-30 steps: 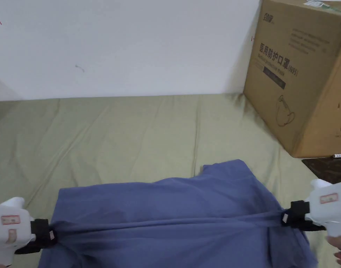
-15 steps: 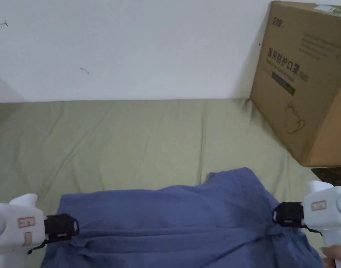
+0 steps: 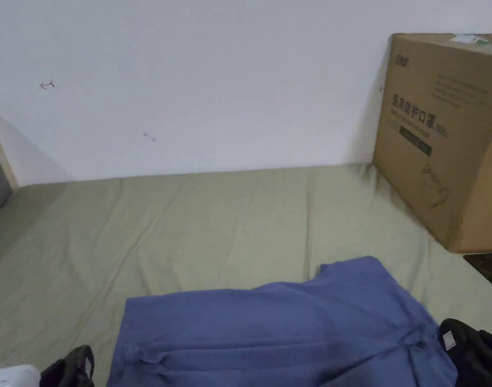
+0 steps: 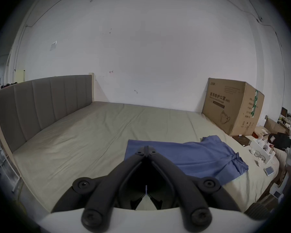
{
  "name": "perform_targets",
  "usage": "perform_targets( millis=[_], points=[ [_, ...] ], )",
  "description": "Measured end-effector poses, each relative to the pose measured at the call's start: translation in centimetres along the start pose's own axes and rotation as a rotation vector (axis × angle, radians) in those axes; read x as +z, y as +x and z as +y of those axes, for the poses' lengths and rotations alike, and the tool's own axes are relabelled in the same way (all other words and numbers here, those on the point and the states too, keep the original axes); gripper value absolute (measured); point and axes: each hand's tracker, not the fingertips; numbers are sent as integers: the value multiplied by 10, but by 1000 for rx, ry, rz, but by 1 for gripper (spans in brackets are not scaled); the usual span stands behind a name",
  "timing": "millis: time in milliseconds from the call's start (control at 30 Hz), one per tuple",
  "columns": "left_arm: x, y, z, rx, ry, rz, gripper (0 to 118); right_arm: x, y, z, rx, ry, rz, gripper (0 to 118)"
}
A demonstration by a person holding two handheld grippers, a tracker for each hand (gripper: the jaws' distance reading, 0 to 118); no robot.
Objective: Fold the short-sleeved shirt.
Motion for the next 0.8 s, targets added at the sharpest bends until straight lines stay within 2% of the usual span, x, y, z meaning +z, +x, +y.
perform_targets(
  millis=[100,167,233,300,333,400,433,500,600,667,700,733,767,800],
  points=[
    [-10,-7,18,-11,-74,-11,0,-5,0,6,47,-50,32,0],
    [-40,-19,27,35,-279,-23,0,-2,1,10,41,-46,35,0],
    [-90,-35,22,131,-587,-39,0,-4,4,14,15,-62,49,0],
    [-130,-50,1,192,-763,-91,0,-9,5,16,-4,-94,50,0],
    [-145,-54,-6,189,-753,-62,19,-11,6,16,-15,-116,48,0],
    [-175,-60,-23,121,-826,27,91,-14,13,16,-48,-145,65,0],
    [-185,-62,-27,71,-826,39,99,-15,14,16,-53,-149,66,0],
    [-191,-52,-37,13,-879,69,97,-17,19,15,-56,-164,57,0],
    [-196,-37,-68,3,-995,70,98,-21,27,14,-68,-184,37,0],
    [-185,-28,-66,-20,-905,68,104,-24,34,14,-75,-200,21,0],
    [-184,-25,-62,-8,-926,70,105,-26,38,14,-75,-209,9,0],
    [-224,-52,-94,-6,-932,73,103,-29,44,15,-83,-223,-3,0],
    [-225,-55,-94,-7,-929,72,99,-31,51,14,-88,-242,-11,0],
    [-221,-55,-89,-21,-909,66,87,-37,60,14,-88,-265,-19,0]
  ],
)
